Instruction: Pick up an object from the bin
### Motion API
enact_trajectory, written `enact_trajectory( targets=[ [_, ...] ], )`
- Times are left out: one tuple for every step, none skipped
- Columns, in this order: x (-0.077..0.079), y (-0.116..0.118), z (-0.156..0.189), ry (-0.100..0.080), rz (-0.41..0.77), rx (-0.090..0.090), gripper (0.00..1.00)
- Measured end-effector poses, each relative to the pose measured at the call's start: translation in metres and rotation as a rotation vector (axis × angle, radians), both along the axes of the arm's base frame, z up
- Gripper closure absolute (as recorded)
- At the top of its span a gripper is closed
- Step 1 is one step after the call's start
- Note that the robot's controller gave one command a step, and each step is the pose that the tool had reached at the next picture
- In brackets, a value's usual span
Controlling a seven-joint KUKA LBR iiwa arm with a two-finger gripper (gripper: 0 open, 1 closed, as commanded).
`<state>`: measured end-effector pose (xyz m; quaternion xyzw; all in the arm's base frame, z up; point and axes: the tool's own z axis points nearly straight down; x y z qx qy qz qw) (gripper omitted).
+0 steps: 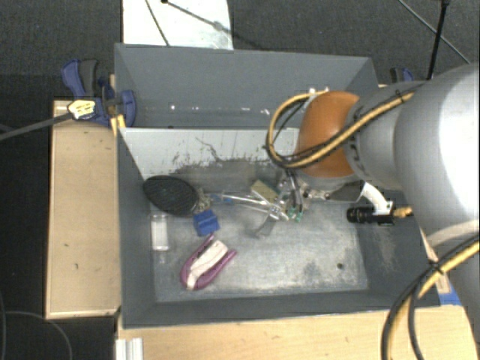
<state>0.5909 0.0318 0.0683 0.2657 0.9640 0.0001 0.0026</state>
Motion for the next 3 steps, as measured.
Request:
enact_trajectory(
  targets=[
    [0.000, 0.001, 0.004, 0.002, 0.004, 0.001, 1.00],
    [-0.001, 0.006, 0.124, -0.004, -0.005, 0.002, 1.00],
    [-0.005, -0.002, 0.237, -0.006, 0.012, 0.001, 1.00]
  ],
)
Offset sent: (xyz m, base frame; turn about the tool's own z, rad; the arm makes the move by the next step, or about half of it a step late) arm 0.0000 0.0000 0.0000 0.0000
